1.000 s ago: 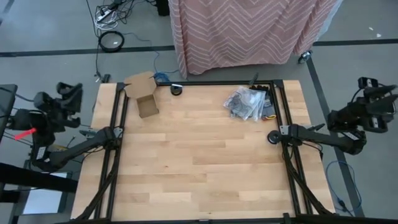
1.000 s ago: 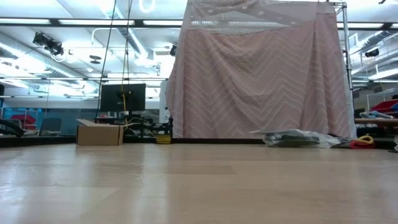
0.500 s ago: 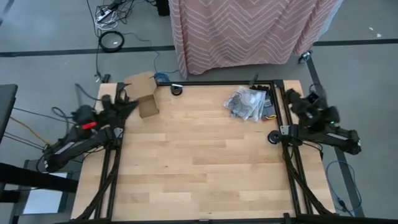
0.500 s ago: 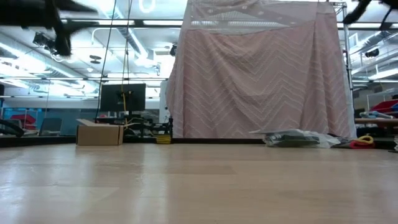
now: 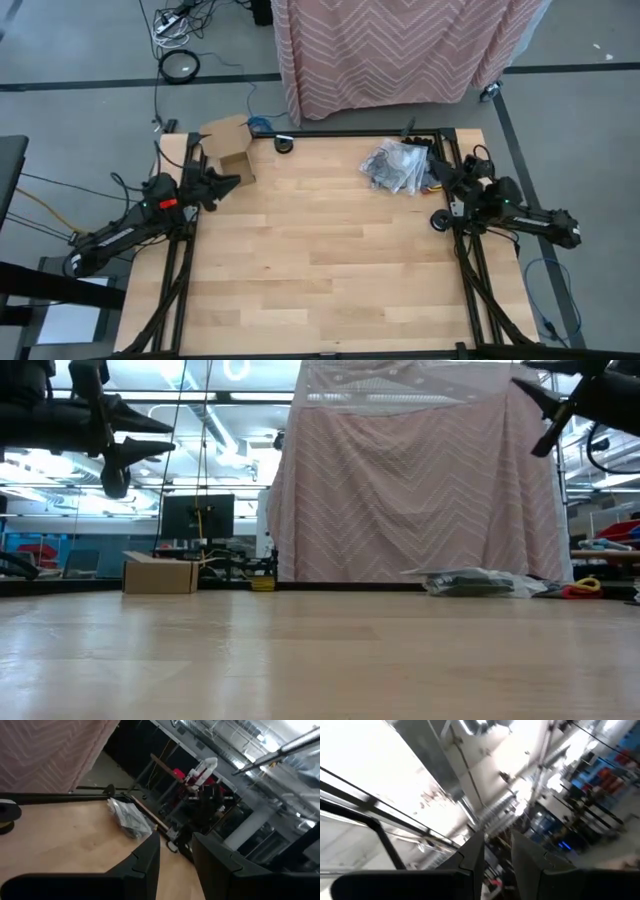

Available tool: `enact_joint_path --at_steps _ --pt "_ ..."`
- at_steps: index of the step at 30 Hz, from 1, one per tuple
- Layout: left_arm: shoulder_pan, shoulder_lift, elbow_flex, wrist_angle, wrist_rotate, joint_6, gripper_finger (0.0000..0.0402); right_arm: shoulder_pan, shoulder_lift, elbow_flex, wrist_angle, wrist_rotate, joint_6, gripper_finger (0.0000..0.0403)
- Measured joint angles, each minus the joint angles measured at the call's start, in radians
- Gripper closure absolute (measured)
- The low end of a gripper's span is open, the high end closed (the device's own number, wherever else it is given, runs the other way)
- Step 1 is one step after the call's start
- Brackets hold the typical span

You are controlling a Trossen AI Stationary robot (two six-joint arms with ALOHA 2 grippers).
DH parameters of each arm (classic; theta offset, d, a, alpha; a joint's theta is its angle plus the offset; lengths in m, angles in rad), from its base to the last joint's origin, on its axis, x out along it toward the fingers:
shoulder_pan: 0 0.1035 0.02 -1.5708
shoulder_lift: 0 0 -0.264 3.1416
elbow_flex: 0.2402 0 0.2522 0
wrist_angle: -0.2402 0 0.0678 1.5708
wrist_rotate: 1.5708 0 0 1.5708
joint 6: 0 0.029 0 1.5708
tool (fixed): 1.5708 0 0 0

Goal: Sort rubber bands
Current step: Return to Home Position

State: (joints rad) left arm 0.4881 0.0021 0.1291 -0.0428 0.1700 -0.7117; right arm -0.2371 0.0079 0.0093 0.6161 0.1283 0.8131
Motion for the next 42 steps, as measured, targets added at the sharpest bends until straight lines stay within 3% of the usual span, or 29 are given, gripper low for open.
enact_joint_path --at_steps 12,18,42 --pt "0.0 0.0 -0.005 -0.079 -0.087 -0.026 0.028 0.0 0.0 0.0 -0.052 0.007 0.009 0.032" --pt "0.0 0.001 -0.005 -0.111 -0.181 -0.025 0.028 0.0 0.0 -0.001 -0.044 -0.096 0.022 0.0316" --pt "0.0 0.001 -0.005 -0.105 -0.185 -0.026 0.028 0.0 0.0 -0.002 -0.043 -0.096 0.022 0.0317"
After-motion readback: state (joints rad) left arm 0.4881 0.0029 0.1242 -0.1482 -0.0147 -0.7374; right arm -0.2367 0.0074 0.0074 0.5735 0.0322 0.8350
